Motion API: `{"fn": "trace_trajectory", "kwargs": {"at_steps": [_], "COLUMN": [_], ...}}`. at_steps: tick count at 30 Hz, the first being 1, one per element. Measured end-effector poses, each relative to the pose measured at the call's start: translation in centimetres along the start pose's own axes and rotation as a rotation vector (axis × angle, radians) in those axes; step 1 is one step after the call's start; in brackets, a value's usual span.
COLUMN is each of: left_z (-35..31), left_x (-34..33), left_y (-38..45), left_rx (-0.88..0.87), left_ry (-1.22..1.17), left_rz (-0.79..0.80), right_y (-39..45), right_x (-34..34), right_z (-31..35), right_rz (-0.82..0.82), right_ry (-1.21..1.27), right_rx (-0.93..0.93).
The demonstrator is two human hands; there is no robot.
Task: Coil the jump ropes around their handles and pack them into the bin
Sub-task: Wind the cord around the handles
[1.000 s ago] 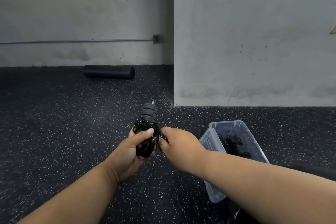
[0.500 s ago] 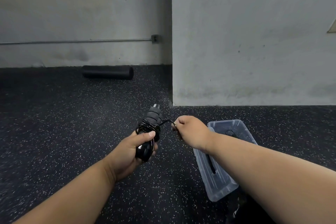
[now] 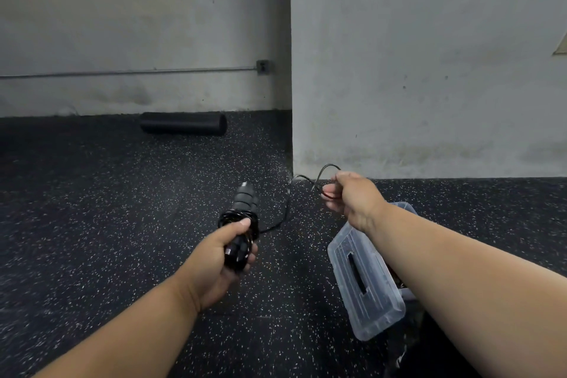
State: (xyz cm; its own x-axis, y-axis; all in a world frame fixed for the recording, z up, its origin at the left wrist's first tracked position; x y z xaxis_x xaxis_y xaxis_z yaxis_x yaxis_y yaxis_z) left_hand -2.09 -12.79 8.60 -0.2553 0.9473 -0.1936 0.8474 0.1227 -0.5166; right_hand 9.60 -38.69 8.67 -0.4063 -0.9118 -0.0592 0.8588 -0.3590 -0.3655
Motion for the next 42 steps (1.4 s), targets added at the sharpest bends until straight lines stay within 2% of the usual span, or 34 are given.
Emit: {"fn": "trace_trajectory", "kwargs": {"at_steps": [3, 6, 9, 11, 14, 16, 20, 24, 28, 33, 36, 39, 42], "left_z": [-0.5, -0.2, 0.6, 0.9, 1.6, 2.2, 2.9, 3.1, 2.3, 1.8, 1.7, 1.6, 1.4], "left_x": [2.3, 4.3, 5.7, 5.5, 3.8, 2.1, -0.8, -3.2, -3.9, -3.0, -2.8, -3.2, -3.5], "left_y": [1.6, 3.1, 4.1, 3.9, 3.0, 2.0, -0.3, -2.3, -3.4, -3.6, -4.0, -4.1, -4.2], "left_rx": [0.006, 0.009, -0.027, -0.083, -0.166, -0.259, -0.563, -0.816, -1.066, -1.163, -1.217, -1.276, -1.264], "left_ry": [-0.073, 0.054, 0.383, 0.686, 1.030, 1.252, 1.524, 1.492, 1.369, 1.181, 1.082, 1.122, 1.141], "left_rz": [-0.143, -0.259, -0.301, -0.303, -0.198, -0.081, 0.136, 0.340, 0.337, 0.265, 0.228, 0.256, 0.279], "right_y": [-0.7, -3.1, -5.2, -6.2, -7.9, -8.3, -7.0, -6.2, -4.2, -3.4, -3.8, -4.4, -4.1], "right_x": [-0.3, -1.4, -2.4, -2.7, -2.8, -3.1, -3.2, -3.3, -3.0, -2.6, -3.6, -3.9, -3.9], "right_z": [0.8, 2.2, 3.3, 4.1, 5.3, 5.8, 5.6, 4.0, 1.1, -1.2, -2.1, -2.7, -3.5], "right_rz": [0.054, 0.193, 0.325, 0.430, 0.574, 0.560, 0.502, 0.527, 0.458, 0.509, 0.620, 0.666, 0.638], "right_ry": [0.066, -0.009, 0.038, -0.052, -0.353, -0.463, -0.446, -0.409, -0.454, -0.665, -0.600, -0.548, -0.554], "right_rx": [0.068, 0.242, 0.263, 0.311, 0.549, 0.662, 0.648, 0.519, 0.263, 0.098, -0.014, -0.125, -0.152]}}
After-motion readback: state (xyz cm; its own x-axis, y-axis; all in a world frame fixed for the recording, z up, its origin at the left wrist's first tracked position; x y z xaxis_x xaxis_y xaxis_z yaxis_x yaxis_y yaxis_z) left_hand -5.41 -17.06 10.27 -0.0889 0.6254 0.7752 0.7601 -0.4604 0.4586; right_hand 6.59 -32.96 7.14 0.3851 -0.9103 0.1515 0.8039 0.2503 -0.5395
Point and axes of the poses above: each hand's wrist, its own y-axis towards the middle knuckle, its own x-axis out of the back of the hand, z = x × y, the point moved 5 cm from there along y, towards the middle knuckle, and after that the axes turned 12 degrees about -z, right-handed, at the moved point
